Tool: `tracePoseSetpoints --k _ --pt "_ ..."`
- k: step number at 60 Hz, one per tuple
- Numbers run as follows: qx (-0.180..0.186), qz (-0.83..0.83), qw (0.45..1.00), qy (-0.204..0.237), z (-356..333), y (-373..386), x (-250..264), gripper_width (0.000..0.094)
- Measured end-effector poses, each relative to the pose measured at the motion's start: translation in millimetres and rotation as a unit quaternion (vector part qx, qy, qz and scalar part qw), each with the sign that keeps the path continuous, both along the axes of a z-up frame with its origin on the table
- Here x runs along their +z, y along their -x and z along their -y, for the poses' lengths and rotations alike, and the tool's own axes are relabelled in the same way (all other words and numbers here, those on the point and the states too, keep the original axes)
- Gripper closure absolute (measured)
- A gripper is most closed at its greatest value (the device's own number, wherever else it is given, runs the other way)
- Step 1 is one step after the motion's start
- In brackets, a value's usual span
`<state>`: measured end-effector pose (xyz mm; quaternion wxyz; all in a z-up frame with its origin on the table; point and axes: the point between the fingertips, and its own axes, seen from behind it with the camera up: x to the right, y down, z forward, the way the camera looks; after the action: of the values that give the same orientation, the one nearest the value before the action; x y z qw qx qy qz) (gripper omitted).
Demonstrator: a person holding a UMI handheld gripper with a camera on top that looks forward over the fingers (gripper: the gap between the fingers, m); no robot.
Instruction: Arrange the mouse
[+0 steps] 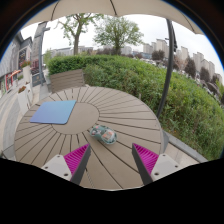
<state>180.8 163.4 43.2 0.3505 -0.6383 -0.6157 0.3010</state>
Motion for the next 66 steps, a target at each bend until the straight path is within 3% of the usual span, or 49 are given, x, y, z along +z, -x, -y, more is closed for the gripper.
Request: tracePoseSetpoints --k 18,40,48,50,52,55,60,66 --pt "0.01 0.016 1.0 -0.017 -2.1 73.2 -51.5 0.0075" --pt "0.012 0.033 0.999 -0.003 -12.1 121.5 -55.8 0.0096" --pt "0.011 0.042 0.999 0.021 -8.6 122.8 -59.9 0.0218" --pt "0.011 0.042 0.999 0.018 -9.5 124.0 -60.0 0.0301" --pt "0.015 0.042 0.999 0.014 -9.3 125.1 -60.1 0.0469" --pt "0.01 0.047 0.999 0.012 -12.7 125.4 -60.3 0.049" --pt "0.033 0.067 0.997 0.019 -5.8 128.1 -54.4 0.0511" --pt "0.024 0.053 0.998 0.019 -8.0 135.9 -12.8 0.0539"
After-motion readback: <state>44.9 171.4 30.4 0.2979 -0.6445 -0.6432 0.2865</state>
